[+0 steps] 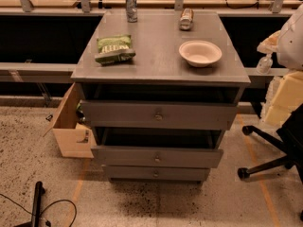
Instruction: Move paper bowl near redbull can
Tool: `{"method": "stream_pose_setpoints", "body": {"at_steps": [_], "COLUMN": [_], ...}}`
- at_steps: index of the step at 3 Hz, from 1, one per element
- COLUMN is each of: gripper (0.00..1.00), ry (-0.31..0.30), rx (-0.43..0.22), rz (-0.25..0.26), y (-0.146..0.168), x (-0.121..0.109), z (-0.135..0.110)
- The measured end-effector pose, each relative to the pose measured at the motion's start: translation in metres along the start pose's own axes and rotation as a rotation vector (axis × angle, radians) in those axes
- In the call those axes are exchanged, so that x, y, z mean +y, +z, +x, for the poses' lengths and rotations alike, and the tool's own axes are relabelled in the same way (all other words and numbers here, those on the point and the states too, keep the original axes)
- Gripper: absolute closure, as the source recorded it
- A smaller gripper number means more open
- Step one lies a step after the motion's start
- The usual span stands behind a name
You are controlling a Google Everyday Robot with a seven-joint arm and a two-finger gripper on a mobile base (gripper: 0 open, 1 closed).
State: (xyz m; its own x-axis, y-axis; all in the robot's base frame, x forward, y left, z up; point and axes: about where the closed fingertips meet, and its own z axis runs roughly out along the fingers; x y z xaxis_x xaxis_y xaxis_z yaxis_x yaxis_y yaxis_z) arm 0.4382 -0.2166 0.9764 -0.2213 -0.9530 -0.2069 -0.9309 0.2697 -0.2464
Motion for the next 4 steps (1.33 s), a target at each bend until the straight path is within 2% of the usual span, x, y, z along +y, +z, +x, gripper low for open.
{"method": "stream_pose_setpoints", "body": {"at_steps": [1, 2, 3, 4], "gripper": [0.00, 0.00, 0.00, 0.00], "ry": [0.000, -0.004, -0.040, -0.111], "rx": [0.000, -0.020, -0.102, -0.242], "rz": [0.000, 0.067, 0.184, 0.323], "y": [0.000, 0.006, 0.011, 0.015], "x": [0.000, -0.019, -0.051, -0.099], "z": [0.000, 0.002, 0.013, 0.015]}}
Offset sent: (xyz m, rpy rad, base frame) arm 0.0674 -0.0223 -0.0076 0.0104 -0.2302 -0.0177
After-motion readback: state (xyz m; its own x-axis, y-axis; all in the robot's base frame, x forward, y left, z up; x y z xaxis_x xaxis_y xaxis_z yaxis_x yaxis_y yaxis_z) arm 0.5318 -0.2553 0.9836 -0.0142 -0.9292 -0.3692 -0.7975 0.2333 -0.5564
